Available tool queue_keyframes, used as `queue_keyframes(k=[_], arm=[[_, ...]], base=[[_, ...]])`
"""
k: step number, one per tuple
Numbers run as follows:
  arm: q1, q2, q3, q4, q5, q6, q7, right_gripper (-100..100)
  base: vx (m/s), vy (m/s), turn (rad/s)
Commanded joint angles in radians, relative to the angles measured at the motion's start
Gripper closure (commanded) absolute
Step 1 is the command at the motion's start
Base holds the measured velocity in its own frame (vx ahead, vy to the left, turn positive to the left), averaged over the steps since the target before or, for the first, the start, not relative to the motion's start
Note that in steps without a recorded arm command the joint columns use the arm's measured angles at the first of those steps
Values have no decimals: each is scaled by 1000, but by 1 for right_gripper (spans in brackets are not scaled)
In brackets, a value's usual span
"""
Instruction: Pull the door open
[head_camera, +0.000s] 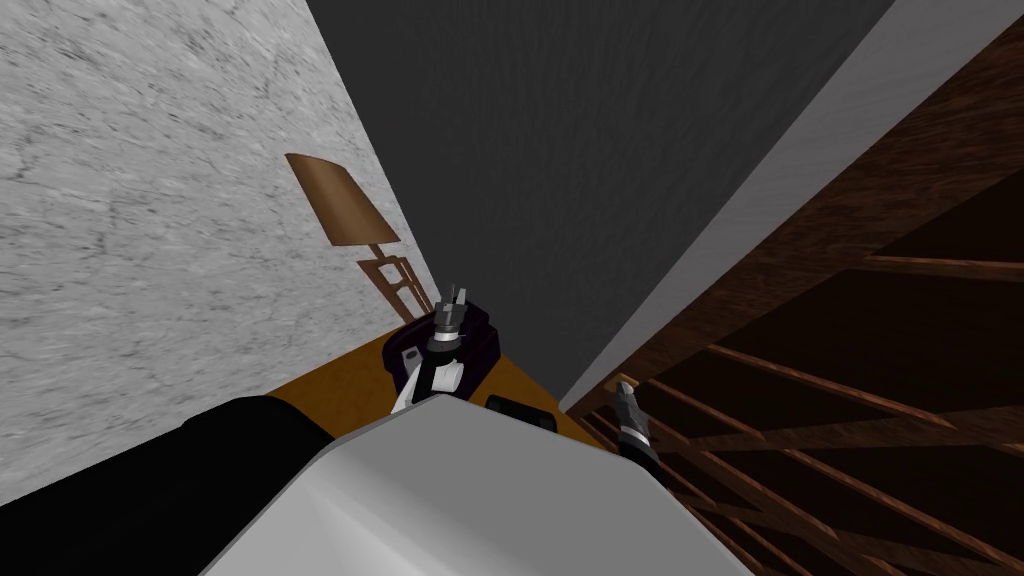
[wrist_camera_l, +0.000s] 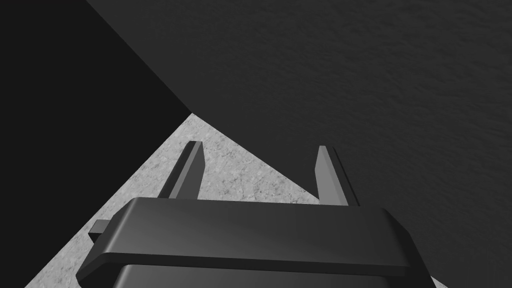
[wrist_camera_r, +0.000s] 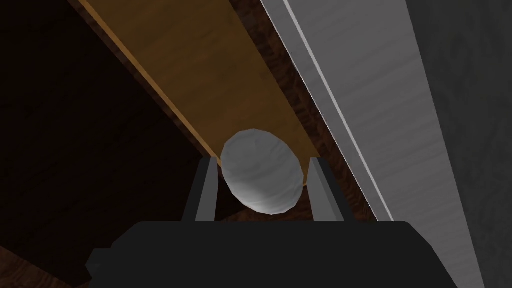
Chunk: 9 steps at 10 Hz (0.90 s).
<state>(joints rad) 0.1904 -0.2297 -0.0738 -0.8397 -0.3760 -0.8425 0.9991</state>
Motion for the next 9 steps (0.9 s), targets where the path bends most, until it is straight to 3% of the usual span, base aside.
queue_keyframes(k=[1,9], arm=[[-4,0,2,5,-4,-1,-50,100],[-18,-4,9,21,-17,-4,-243,100]], base=[[-33,-6,32],[-26,-1,21]])
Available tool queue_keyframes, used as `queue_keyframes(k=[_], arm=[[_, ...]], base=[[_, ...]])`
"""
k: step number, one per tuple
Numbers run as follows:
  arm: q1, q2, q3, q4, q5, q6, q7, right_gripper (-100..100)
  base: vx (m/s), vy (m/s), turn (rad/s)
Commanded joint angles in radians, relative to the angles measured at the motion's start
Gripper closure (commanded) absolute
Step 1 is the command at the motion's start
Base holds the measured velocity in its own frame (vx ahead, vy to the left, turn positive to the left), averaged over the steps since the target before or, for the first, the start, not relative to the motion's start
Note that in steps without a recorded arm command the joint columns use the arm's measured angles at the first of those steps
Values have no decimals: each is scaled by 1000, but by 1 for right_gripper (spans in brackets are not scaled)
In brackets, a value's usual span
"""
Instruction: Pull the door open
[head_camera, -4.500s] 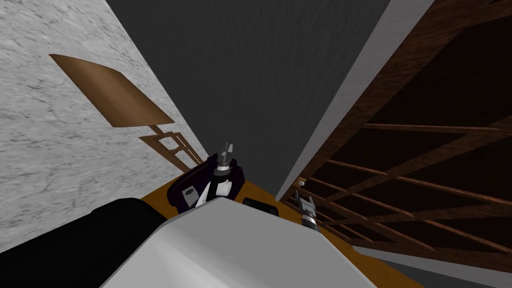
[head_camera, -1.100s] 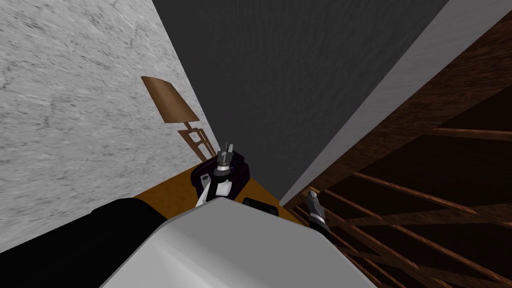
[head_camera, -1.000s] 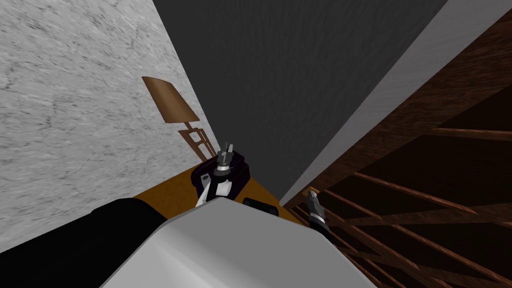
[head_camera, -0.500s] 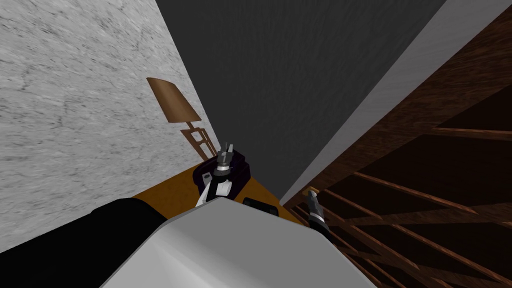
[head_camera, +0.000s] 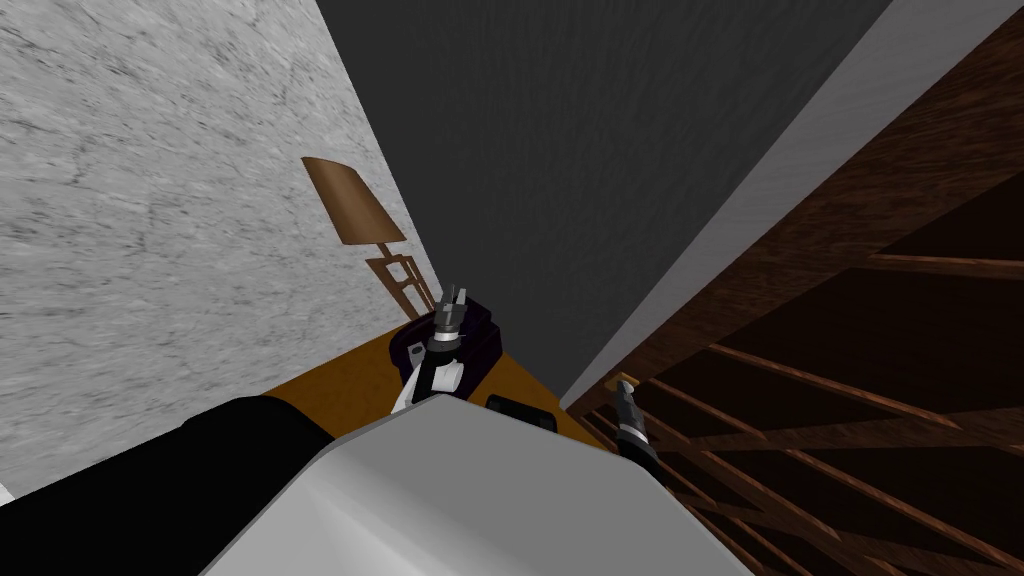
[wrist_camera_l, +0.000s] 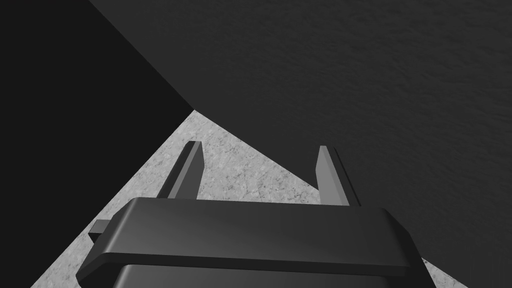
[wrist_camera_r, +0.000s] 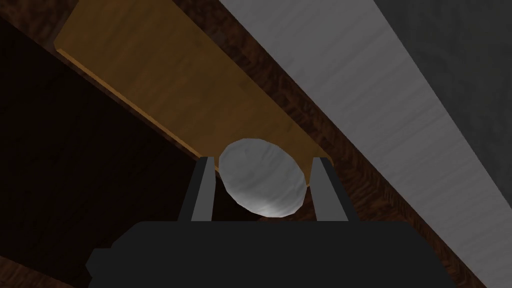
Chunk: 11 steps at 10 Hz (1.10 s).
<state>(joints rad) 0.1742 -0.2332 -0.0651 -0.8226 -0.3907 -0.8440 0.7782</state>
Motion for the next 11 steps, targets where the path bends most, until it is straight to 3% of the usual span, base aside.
queue_keyframes(k=[1,11], arm=[[-2,-1,0,3,-3,-3,-39,100],[-22,-6,9,24,-20,-7,-282,100]], base=[[-27,-2,18],[-26,-2,22]])
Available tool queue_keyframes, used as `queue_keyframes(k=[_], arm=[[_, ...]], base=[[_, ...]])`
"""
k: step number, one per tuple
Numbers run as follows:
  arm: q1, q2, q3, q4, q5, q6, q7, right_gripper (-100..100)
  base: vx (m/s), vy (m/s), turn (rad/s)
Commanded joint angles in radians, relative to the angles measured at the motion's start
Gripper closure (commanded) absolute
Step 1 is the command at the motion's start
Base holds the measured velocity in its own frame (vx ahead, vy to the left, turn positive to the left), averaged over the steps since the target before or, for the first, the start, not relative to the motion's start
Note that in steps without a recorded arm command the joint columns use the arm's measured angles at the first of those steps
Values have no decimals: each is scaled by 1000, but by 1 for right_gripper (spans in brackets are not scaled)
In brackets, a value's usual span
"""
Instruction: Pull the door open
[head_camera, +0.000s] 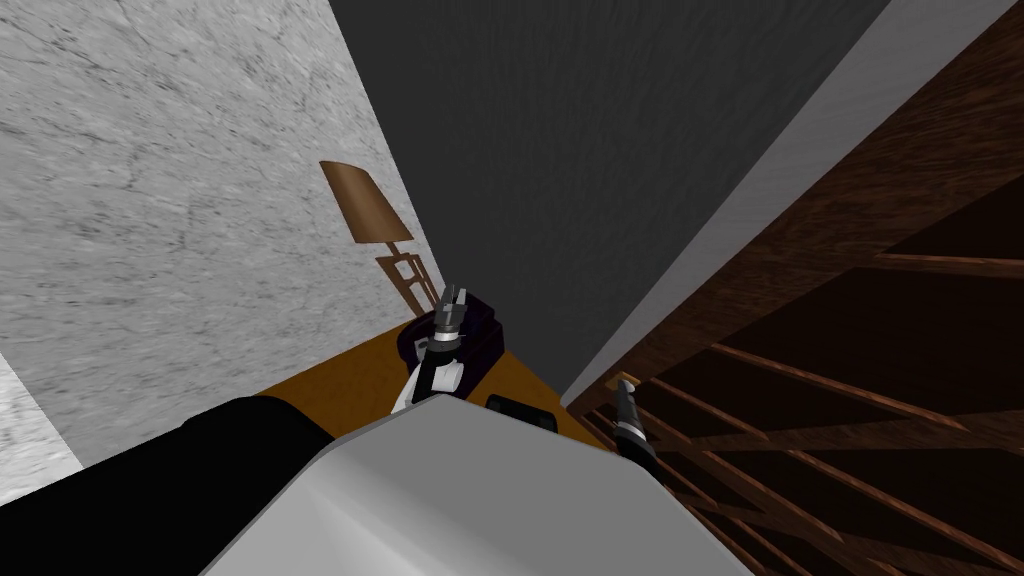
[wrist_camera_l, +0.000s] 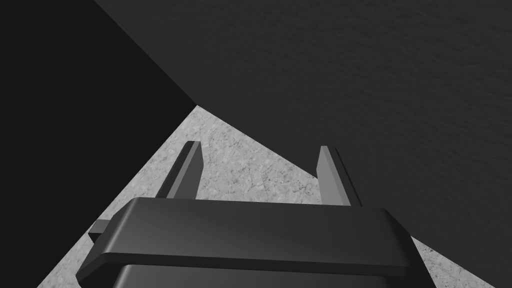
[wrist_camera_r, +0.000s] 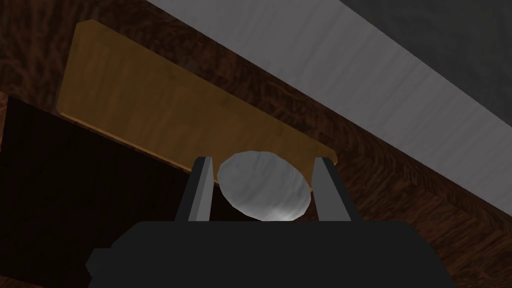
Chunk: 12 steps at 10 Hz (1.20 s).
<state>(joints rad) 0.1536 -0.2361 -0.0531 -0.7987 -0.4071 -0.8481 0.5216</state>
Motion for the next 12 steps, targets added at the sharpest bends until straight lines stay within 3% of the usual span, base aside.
queue_keyframes(k=[1,11,12], arm=[[-1,-3,-3,0,-4,-3,-28,100],[-22,-9,6,22,-23,-7,-272,100],[-22,-9,6,22,-23,-7,-275,100]], base=[[-19,0,16],[-30,-1,24],[-21,0,19]])
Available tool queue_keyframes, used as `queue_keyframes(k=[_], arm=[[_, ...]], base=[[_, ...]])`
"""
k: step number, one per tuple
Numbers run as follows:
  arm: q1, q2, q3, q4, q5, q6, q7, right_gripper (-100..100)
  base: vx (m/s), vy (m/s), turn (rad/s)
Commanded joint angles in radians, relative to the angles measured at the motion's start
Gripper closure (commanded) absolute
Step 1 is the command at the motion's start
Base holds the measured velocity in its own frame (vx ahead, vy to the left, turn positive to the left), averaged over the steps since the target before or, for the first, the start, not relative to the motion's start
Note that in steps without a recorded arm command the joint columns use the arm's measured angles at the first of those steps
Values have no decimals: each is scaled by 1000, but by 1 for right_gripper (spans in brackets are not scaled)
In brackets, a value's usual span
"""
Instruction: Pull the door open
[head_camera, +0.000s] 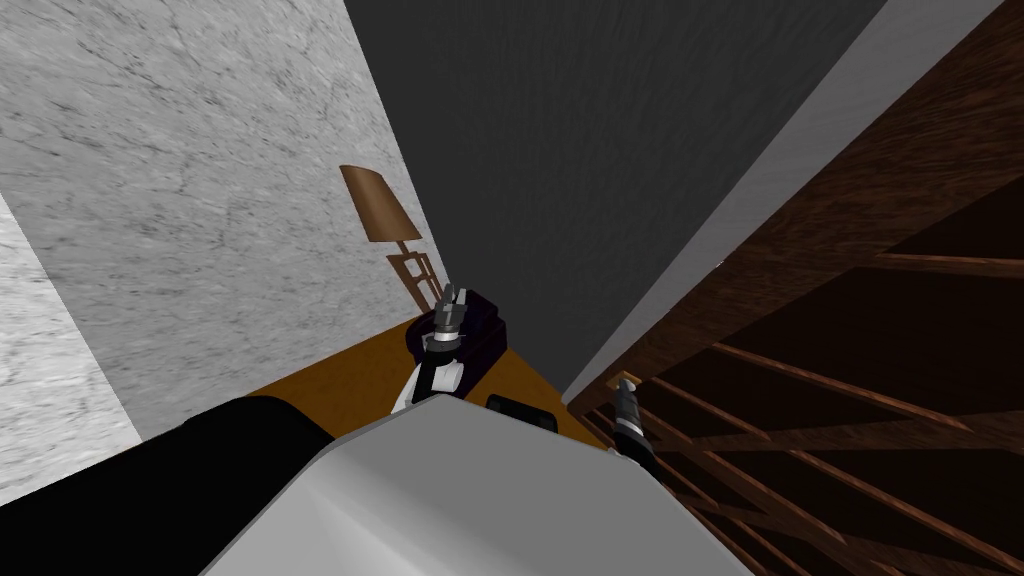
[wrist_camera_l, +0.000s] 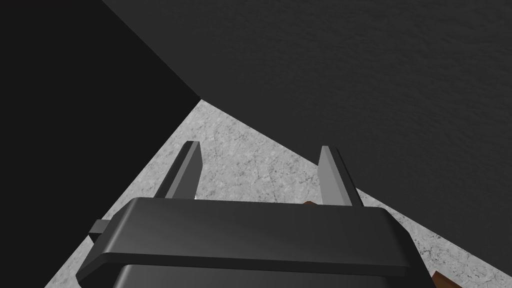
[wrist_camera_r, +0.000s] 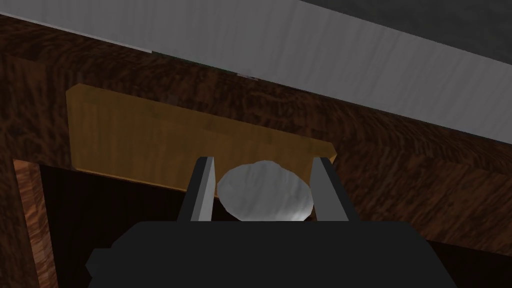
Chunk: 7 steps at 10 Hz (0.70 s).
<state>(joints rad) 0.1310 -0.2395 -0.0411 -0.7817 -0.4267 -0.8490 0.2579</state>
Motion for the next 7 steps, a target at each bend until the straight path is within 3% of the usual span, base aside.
queue_keyframes(k=[1,7], arm=[[-3,-7,-4,9,-7,-7,-50,100],[-14,-10,1,20,-17,-9,-178,100]], base=[[-20,2,25],[-31,-1,24]])
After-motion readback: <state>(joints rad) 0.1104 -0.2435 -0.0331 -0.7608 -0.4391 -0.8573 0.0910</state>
